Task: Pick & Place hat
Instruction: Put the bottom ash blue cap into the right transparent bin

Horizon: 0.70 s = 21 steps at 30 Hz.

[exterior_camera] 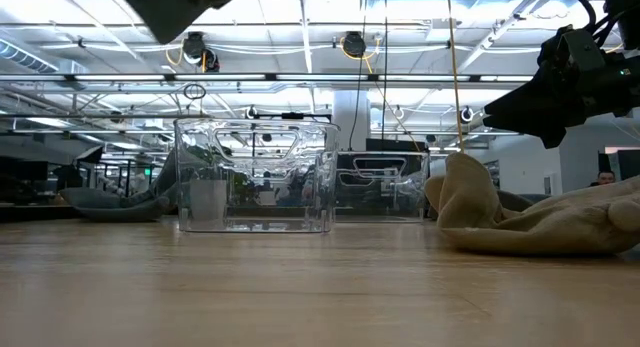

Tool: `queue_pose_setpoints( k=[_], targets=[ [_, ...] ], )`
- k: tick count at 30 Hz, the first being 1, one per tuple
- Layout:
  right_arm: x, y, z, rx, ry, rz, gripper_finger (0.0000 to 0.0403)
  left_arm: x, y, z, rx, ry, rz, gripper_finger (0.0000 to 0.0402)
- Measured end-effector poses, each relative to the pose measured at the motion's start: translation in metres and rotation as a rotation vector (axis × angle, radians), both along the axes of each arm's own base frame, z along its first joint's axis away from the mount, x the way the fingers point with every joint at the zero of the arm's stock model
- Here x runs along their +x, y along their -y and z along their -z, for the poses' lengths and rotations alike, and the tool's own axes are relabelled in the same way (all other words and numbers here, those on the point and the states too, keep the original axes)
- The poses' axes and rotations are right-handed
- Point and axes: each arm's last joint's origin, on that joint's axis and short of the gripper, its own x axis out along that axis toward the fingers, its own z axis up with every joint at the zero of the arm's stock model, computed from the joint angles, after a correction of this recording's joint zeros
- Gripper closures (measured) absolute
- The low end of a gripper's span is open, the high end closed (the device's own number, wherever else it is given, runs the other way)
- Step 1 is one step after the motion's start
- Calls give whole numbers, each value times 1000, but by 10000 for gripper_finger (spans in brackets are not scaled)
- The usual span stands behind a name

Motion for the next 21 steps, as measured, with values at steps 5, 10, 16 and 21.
queue_pose_setpoints(
  k=[5,10,16,21],
  targets=[
    [0,0,0,0,0,0,261,1,-2,-11,60,118,-23,394],
    [0,0,0,0,1,0,261,7,0,-25,128,242,0,394],
    [0,0,0,0,0,0,261,20,4,-40,227,361,17,394],
    [0,0,0,0,1,0,261,39,3,-45,293,402,-11,394]
  ],
)
